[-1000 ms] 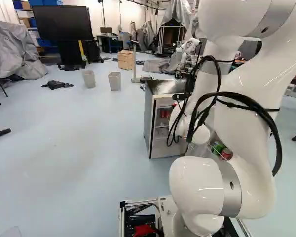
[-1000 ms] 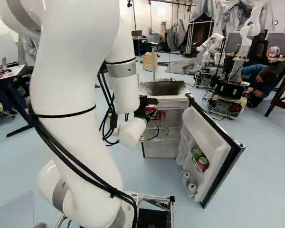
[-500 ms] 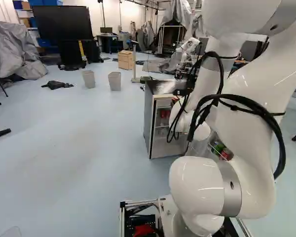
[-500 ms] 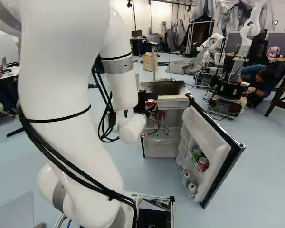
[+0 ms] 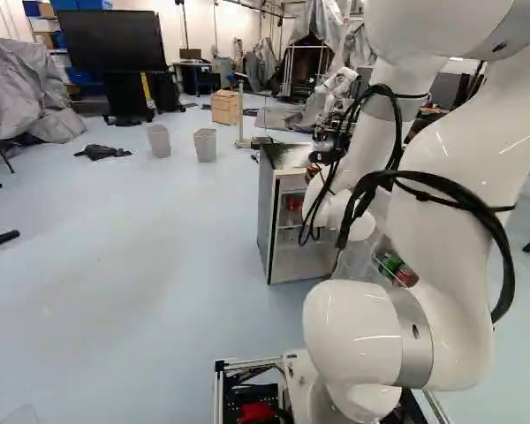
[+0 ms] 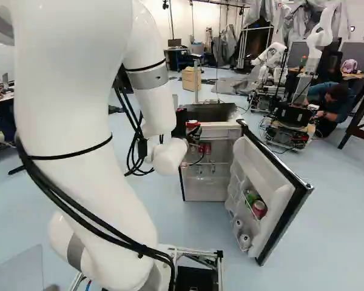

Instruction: Grab a drink from the fridge

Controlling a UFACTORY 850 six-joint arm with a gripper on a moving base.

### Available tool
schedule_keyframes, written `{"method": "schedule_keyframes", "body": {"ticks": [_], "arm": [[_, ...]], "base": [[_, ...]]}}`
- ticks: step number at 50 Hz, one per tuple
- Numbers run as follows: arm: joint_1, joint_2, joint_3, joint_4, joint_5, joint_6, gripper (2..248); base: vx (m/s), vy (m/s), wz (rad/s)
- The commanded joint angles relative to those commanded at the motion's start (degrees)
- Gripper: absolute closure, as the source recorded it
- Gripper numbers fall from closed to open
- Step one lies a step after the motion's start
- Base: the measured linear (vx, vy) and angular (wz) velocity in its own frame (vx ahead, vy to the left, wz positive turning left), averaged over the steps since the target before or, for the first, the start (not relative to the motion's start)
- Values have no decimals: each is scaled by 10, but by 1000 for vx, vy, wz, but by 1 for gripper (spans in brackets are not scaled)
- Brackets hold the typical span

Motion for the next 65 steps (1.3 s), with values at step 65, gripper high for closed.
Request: {"method": "schedule_keyframes", "body": {"ticks": [65], "arm": [[-37, -12, -100, 0, -114, 0, 153]], "base": [[0, 0, 0]]}}
